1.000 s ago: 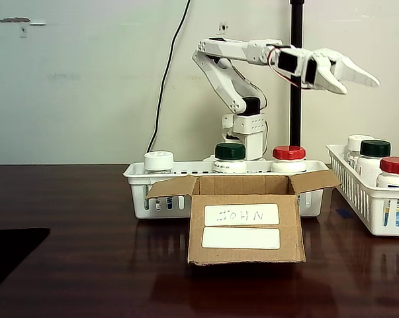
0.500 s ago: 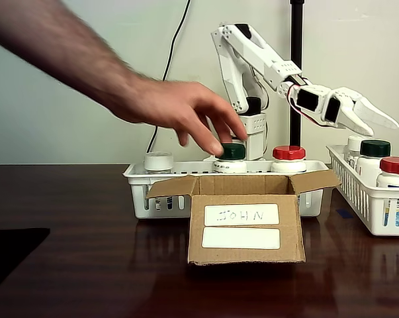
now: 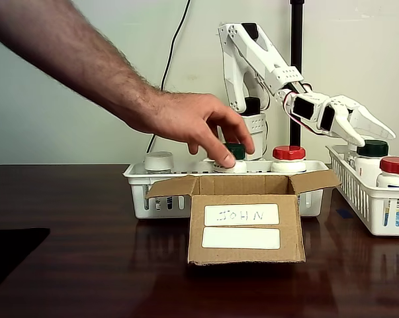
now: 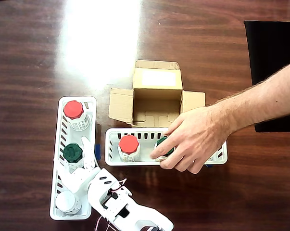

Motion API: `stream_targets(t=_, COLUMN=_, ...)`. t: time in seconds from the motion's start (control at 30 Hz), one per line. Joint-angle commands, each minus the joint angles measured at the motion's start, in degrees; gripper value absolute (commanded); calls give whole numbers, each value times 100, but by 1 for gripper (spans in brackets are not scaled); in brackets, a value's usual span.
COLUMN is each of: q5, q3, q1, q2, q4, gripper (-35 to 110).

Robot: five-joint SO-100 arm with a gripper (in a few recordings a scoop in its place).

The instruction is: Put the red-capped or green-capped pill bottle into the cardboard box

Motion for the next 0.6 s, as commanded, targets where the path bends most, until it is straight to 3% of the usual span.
stream_targets(t=0.0, q5=0, q3=-299, q1=88, q2=466, q4=35, gripper=81)
stream_targets(t=0.3, q5=-70, q3=-325, q1=202, q2=-26, q4=-185, gripper=81)
stream_targets(t=0.57, q5=-141, q3=-439, q1=88, q2=-984, q4=-1002, gripper=81)
